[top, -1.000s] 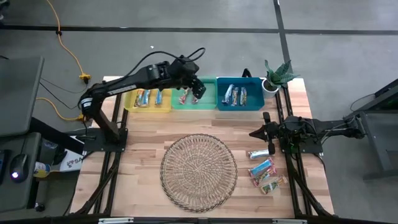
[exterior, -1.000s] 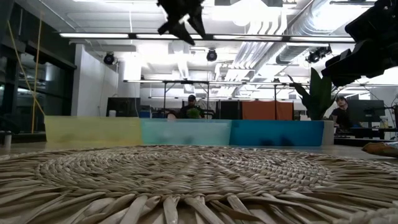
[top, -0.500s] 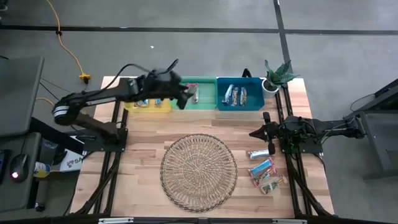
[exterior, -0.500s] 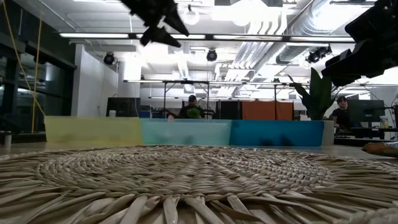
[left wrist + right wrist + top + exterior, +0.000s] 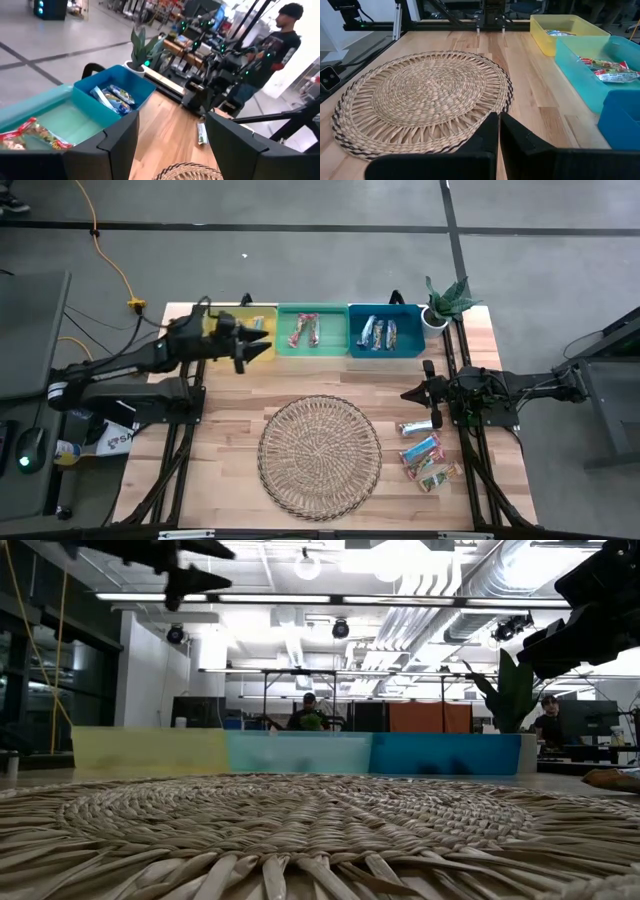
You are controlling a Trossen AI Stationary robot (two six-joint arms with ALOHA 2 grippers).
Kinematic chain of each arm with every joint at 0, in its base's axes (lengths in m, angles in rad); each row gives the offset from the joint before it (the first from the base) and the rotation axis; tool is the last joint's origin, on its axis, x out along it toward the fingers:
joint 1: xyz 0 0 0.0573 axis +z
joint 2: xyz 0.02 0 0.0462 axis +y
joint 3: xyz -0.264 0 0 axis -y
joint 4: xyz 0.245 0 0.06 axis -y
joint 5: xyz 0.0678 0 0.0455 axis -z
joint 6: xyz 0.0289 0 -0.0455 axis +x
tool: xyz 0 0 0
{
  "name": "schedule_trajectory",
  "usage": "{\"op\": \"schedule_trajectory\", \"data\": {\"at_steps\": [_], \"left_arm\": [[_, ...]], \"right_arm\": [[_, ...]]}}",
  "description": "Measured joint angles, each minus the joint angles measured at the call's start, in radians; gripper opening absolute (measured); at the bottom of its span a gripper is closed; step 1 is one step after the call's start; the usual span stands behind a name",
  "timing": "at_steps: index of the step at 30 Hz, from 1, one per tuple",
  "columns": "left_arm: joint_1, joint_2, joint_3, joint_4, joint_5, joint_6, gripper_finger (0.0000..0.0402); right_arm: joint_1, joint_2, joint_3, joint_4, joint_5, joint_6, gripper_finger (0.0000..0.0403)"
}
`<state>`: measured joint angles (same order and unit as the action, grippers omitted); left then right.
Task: Pick and place Granola Bars by type
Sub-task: Put the yellow granola bar into the yellow bin
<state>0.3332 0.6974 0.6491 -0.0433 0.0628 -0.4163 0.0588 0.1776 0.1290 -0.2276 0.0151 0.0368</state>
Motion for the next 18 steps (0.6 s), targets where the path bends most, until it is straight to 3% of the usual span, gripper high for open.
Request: {"op": "schedule_trajectory", "data": {"at_steps": [7,18], "left_arm": [[0.000,-0.161,-0.171,0.005,0.001,-0.051,0.0224],[0.000,-0.175,-0.392,0.311,0.037,-0.112,0.0224]], "right_arm": [[0.000,0.000,0.000,0.000,0.000,0.000,0.0000],[0.000,0.000,0.000,0.000,0.000,0.000,0.0000]]}}
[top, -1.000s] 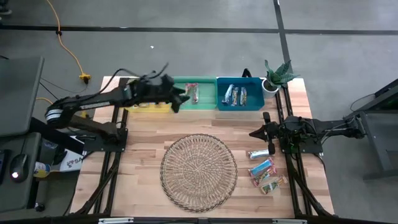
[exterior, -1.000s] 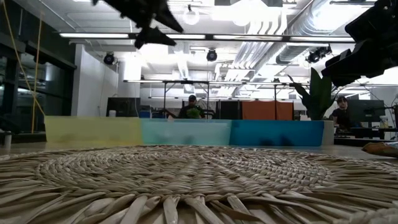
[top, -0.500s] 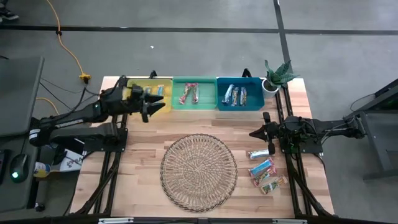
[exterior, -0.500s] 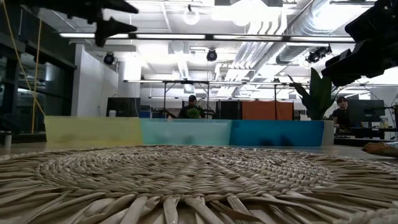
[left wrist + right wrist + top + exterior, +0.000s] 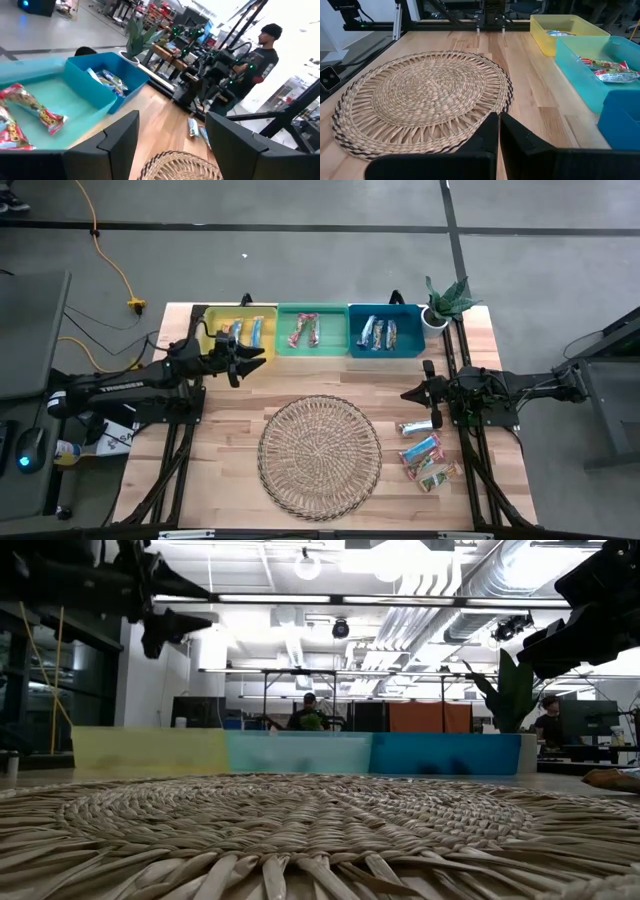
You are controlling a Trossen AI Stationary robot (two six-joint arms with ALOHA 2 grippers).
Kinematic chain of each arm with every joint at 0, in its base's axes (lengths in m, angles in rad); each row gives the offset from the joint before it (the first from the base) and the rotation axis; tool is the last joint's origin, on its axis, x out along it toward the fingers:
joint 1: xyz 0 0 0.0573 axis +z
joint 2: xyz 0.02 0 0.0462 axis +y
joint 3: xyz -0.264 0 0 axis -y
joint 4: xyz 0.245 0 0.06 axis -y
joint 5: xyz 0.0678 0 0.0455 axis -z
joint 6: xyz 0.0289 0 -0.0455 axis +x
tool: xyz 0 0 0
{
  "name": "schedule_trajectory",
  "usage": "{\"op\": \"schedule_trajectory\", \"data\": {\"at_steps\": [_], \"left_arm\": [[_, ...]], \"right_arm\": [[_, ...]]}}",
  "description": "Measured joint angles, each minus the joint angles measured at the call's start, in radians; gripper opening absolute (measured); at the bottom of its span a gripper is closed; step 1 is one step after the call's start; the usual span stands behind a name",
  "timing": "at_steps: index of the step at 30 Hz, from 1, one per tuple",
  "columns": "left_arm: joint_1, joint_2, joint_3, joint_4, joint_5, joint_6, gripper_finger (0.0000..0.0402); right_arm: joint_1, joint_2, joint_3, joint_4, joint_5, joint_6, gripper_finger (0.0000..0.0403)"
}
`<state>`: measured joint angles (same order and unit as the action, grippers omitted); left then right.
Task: Pick and place Granola Bars by type
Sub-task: Put the yellow granola bar into the yellow bin
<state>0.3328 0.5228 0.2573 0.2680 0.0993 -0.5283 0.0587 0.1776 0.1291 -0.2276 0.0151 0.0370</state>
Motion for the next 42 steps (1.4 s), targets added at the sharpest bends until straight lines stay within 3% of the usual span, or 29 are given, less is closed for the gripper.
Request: {"op": "schedule_trajectory", "data": {"at_steps": [6,12,27,35,42], "left_arm": [[0.000,-0.001,-0.076,0.102,0.064,-0.037,0.0224],[-0.018,-0.019,-0.135,0.168,0.067,-0.061,0.0224],[-0.202,-0.031,-0.176,0.202,-0.084,-0.037,0.0224],[-0.209,-0.057,-0.239,0.256,-0.124,-0.043,0.0224],[-0.209,-0.099,-0.241,0.195,-0.132,0.039,0.0224]], "right_arm": [[0.000,0.000,0.000,0.000,0.000,0.000,0.0000],[0.000,0.000,0.000,0.000,0.000,0.000,0.0000],[0.000,0.000,0.000,0.000,0.000,0.000,0.0000],[0.000,0.000,0.000,-0.001,0.000,0.000,0.0000],[0.000,0.000,0.000,0.000,0.000,0.000,0.0000]]}}
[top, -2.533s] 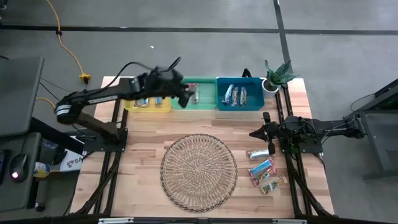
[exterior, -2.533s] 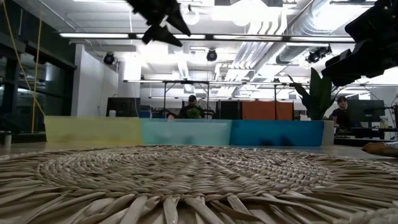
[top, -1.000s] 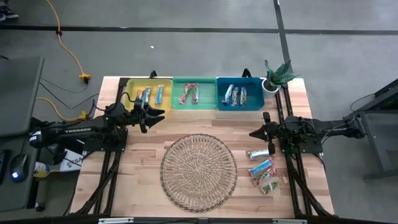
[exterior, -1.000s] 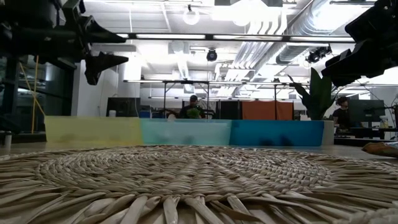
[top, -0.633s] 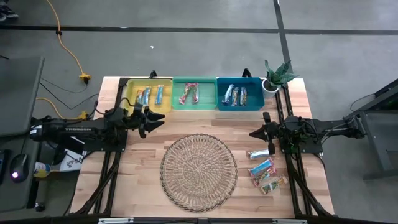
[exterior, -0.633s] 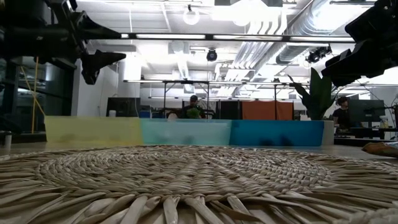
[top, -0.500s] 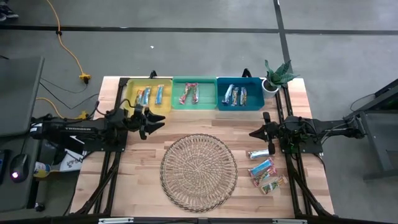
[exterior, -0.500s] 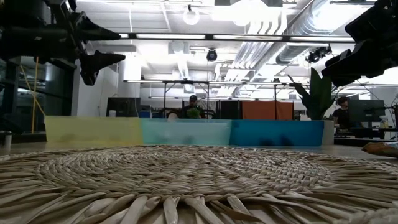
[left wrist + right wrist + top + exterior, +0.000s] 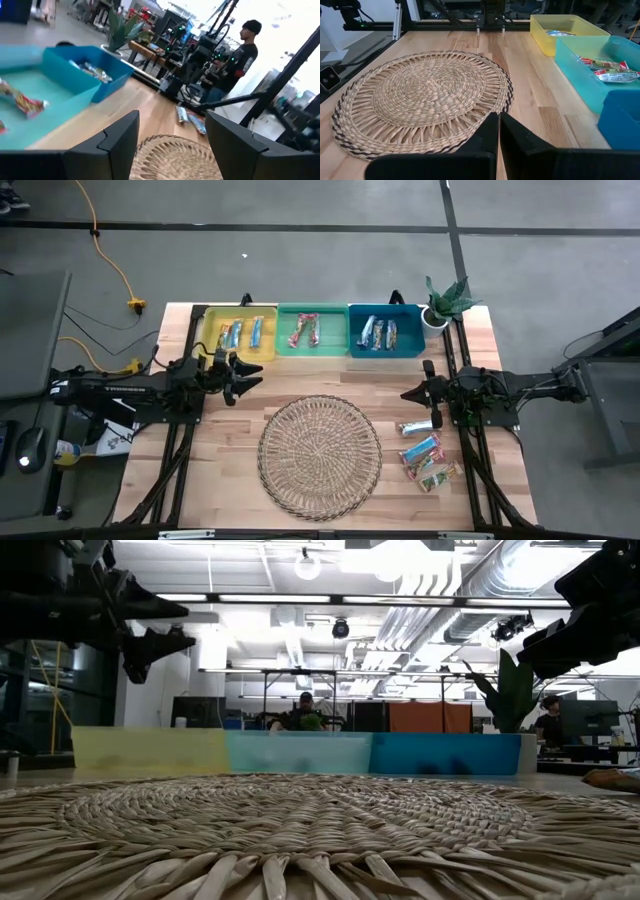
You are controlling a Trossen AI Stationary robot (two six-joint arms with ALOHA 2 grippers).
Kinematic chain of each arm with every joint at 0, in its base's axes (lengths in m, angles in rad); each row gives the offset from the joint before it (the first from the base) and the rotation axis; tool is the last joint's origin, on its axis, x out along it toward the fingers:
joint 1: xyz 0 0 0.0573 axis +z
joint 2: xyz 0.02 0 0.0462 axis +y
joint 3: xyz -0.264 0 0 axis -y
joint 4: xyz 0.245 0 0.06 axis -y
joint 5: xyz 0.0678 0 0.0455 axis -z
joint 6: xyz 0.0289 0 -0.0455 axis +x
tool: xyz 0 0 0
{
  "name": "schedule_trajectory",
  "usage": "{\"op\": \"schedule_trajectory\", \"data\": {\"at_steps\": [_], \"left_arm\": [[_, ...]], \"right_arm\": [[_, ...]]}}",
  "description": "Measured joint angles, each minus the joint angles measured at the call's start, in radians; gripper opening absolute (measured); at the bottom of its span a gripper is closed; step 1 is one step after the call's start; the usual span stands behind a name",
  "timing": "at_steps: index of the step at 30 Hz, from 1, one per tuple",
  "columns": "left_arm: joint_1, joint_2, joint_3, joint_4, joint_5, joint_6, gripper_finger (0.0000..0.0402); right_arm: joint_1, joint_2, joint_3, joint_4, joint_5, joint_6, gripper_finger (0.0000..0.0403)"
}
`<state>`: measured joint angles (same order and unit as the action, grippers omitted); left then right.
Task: Pick and place Granola Bars by type
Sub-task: Put the yellow granola bar into the yellow bin
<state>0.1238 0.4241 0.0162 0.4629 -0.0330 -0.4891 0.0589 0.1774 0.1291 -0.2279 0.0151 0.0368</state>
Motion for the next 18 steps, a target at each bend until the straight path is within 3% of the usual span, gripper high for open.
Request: {"op": "schedule_trajectory", "data": {"at_steps": [11,18], "left_arm": [[0.000,0.001,-0.002,-0.071,-0.012,0.347,0.0224],[0.000,0.001,-0.002,-0.068,-0.010,0.388,0.0224]], "right_arm": [[0.000,0.000,0.000,0.000,0.000,0.000,0.0000],[0.000,0.000,0.000,0.000,0.000,0.000,0.0000]]}}
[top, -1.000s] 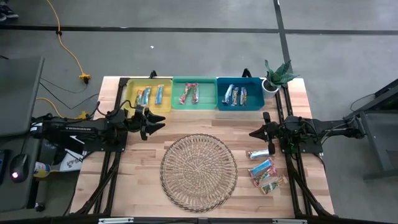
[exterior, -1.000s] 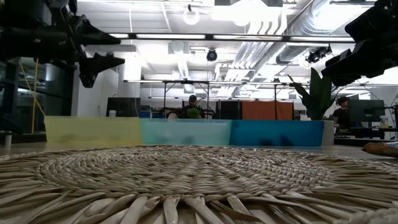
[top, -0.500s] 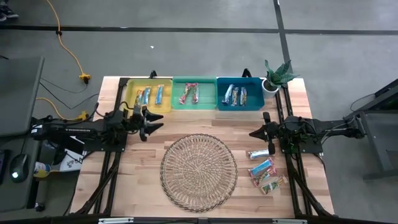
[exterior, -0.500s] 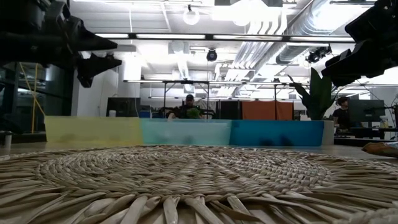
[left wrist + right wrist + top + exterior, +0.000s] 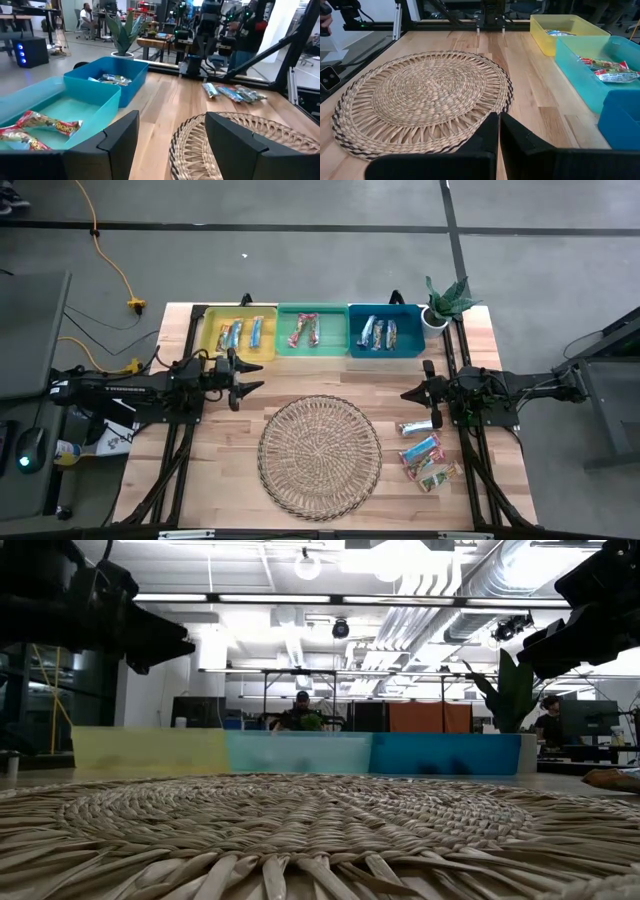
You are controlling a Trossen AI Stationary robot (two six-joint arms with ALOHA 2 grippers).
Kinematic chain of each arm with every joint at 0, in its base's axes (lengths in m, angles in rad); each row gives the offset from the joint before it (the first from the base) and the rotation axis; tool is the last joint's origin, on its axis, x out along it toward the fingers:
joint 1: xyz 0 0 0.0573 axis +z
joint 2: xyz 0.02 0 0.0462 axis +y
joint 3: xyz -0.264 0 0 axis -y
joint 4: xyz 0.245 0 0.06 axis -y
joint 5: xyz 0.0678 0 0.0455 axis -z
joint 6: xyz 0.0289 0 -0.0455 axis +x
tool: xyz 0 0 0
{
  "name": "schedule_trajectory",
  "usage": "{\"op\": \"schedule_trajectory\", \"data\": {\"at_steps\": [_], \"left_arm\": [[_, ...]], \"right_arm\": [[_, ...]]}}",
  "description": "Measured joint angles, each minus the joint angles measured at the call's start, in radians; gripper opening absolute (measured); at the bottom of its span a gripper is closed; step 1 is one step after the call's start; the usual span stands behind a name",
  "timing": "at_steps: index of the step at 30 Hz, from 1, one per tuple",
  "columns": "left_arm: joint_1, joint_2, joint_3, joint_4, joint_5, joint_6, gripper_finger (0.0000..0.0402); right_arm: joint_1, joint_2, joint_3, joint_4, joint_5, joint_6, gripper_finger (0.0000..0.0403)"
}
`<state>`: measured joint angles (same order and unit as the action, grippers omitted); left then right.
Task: Pick and place Granola Bars by type
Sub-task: Put the yellow granola bar into the yellow bin
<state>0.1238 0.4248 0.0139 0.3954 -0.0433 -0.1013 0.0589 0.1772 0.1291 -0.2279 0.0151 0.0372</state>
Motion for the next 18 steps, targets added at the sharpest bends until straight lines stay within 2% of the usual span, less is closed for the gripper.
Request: {"op": "schedule_trajectory", "data": {"at_steps": [11,18], "left_arm": [[0.000,0.000,0.000,-0.002,-0.001,-0.001,0.0224],[0.000,0.000,0.000,-0.012,0.005,-0.033,0.0224]], "right_arm": [[0.000,0.000,0.000,0.000,0.000,0.000,0.0000],[0.000,0.000,0.000,0.023,0.024,-0.216,0.0000]]}}
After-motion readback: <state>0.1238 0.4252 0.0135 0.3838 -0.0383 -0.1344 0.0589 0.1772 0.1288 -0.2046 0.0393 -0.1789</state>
